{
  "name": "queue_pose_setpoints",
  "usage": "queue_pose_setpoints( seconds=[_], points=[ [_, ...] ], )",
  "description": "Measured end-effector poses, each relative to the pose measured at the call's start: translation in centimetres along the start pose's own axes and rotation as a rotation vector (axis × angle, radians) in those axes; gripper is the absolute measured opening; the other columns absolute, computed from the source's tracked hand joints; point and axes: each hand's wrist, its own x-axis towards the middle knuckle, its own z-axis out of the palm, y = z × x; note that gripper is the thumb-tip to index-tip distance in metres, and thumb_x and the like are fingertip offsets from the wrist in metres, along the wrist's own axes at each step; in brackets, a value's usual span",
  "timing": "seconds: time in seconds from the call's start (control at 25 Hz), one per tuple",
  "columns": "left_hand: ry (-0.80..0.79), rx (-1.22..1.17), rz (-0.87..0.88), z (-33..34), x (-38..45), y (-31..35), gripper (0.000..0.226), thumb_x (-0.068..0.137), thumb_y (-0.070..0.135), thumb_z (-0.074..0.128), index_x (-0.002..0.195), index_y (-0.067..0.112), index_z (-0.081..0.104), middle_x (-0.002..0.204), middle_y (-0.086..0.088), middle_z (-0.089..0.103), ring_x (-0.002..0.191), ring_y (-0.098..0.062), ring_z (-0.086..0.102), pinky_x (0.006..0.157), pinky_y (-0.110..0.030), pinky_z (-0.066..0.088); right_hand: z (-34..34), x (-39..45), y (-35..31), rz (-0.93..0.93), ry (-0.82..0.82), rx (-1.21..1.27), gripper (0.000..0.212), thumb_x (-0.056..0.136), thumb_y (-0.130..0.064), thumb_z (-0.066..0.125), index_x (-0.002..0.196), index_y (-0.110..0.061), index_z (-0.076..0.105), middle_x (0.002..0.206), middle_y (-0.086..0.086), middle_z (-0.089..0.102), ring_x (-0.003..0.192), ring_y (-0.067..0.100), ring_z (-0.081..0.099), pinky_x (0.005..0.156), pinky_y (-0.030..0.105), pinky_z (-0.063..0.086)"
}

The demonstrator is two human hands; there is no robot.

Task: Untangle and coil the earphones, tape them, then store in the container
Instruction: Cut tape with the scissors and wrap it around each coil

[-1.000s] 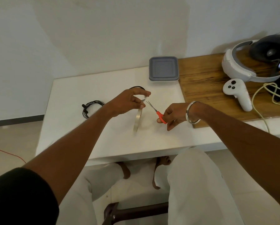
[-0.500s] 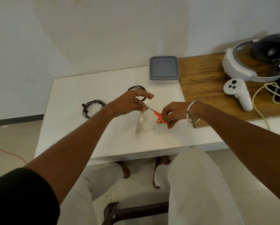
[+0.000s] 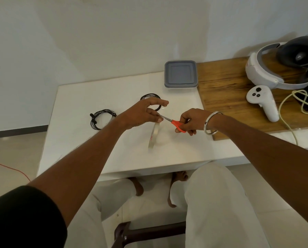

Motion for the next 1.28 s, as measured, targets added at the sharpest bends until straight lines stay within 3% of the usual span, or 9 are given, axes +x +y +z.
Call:
queue_pose_setpoints(
  seconds=[0.16, 0.32, 0.44, 0.56, 0.72, 0.92, 1.04, 1.16, 1.28],
  points=[
    [0.028, -0.046, -0.004, 0.0, -0.2, 0.1, 0.063, 0.08, -0.009, 0.07, 0.136, 0.016, 0.053, 0.143, 0.001, 0.048, 0.089, -0.014, 0.072, 0.081, -0.014, 0.052, 0.3, 0.3, 0.8, 0.018, 0.092, 0.034, 0.028, 0.08, -0.043, 0.069, 0.08, -0.016, 0.064, 0.073, 0.005, 0.069, 0.057, 0.013, 0.059, 0.061, 0.023, 0.048],
    [0.077, -0.087, 0.03, -0.1, -0.5, 0.1, 0.063, 0.081, -0.006, 0.071, 0.137, 0.015, 0.052, 0.141, -0.001, 0.05, 0.089, -0.012, 0.071, 0.08, -0.005, 0.046, -0.4, 0.7, 2.2, 0.112, 0.27, -0.426, 0.039, 0.085, -0.045, 0.062, 0.093, -0.006, 0.066, 0.094, 0.011, 0.059, 0.075, 0.021, 0.053, 0.071, 0.03, 0.046],
    [0.073, -0.107, 0.033, 0.6, -0.3, 0.0, 0.064, 0.082, -0.004, 0.071, 0.139, 0.016, 0.05, 0.139, 0.002, 0.051, 0.093, -0.015, 0.071, 0.081, -0.006, 0.046, -0.3, 0.7, 2.2, 0.218, 0.258, -0.559, 0.032, 0.089, -0.038, 0.057, 0.086, -0.006, 0.058, 0.071, 0.007, 0.051, 0.065, 0.021, 0.05, 0.065, 0.03, 0.042],
    [0.071, -0.177, 0.034, 1.5, -0.1, -0.2, 0.065, 0.083, -0.004, 0.069, 0.14, 0.018, 0.048, 0.134, 0.006, 0.053, 0.096, -0.014, 0.069, 0.084, -0.015, 0.05, 0.6, 1.3, 2.0, 0.22, 0.251, -0.565, 0.026, 0.089, -0.03, 0.06, 0.094, -0.004, 0.057, 0.082, 0.011, 0.058, 0.074, 0.026, 0.059, 0.063, 0.028, 0.04],
    [0.078, -0.228, 0.028, 2.6, 0.2, -0.4, 0.065, 0.084, -0.004, 0.069, 0.141, 0.018, 0.047, 0.135, 0.007, 0.053, 0.095, -0.01, 0.069, 0.086, -0.017, 0.051, 0.8, 1.8, 1.3, 0.223, 0.219, -0.578, 0.027, 0.083, -0.032, 0.066, 0.079, -0.008, 0.053, 0.08, 0.01, 0.056, 0.071, 0.023, 0.055, 0.064, 0.029, 0.045],
    [0.098, -0.256, 0.03, 3.3, 0.4, -0.4, 0.065, 0.083, -0.002, 0.07, 0.141, 0.019, 0.047, 0.133, 0.007, 0.054, 0.094, -0.01, 0.068, 0.1, -0.029, 0.047, 1.0, 1.8, 0.1, -0.093, 0.291, -0.121, 0.029, 0.085, -0.015, 0.063, 0.112, -0.019, 0.056, 0.11, 0.003, 0.054, 0.088, 0.022, 0.061, 0.079, 0.032, 0.053],
    [0.123, -0.259, 0.031, 3.2, 0.4, -0.4, 0.064, 0.084, 0.0, 0.07, 0.14, 0.02, 0.047, 0.135, 0.005, 0.054, 0.094, -0.011, 0.069, 0.099, -0.029, 0.048, 1.3, 1.2, -0.5, -0.129, 0.082, 0.066, 0.017, 0.092, -0.028, 0.057, 0.107, -0.022, 0.061, 0.084, 0.001, 0.064, 0.067, 0.013, 0.058, 0.062, 0.023, 0.05],
    [0.185, -0.299, 0.003, 2.9, 0.3, -0.8, 0.063, 0.081, -0.001, 0.073, 0.137, 0.02, 0.051, 0.134, 0.005, 0.056, 0.094, -0.012, 0.07, 0.096, -0.026, 0.05, 1.1, 0.9, 0.0, -0.135, 0.086, 0.116, 0.019, 0.088, -0.035, 0.062, 0.095, -0.018, 0.069, 0.075, 0.01, 0.068, 0.054, 0.011, 0.053, 0.053, 0.022, 0.046],
    [0.239, -0.299, -0.043, 3.1, 0.3, -1.1, 0.065, 0.078, -0.002, 0.075, 0.135, 0.017, 0.052, 0.133, 0.005, 0.056, 0.093, -0.013, 0.072, 0.093, -0.024, 0.05, 0.8, 0.6, 0.3, -0.125, 0.099, 0.206, 0.014, 0.084, -0.029, 0.069, 0.091, -0.017, 0.069, 0.064, 0.0, 0.064, 0.051, 0.01, 0.052, 0.056, 0.025, 0.048]
  ],
)
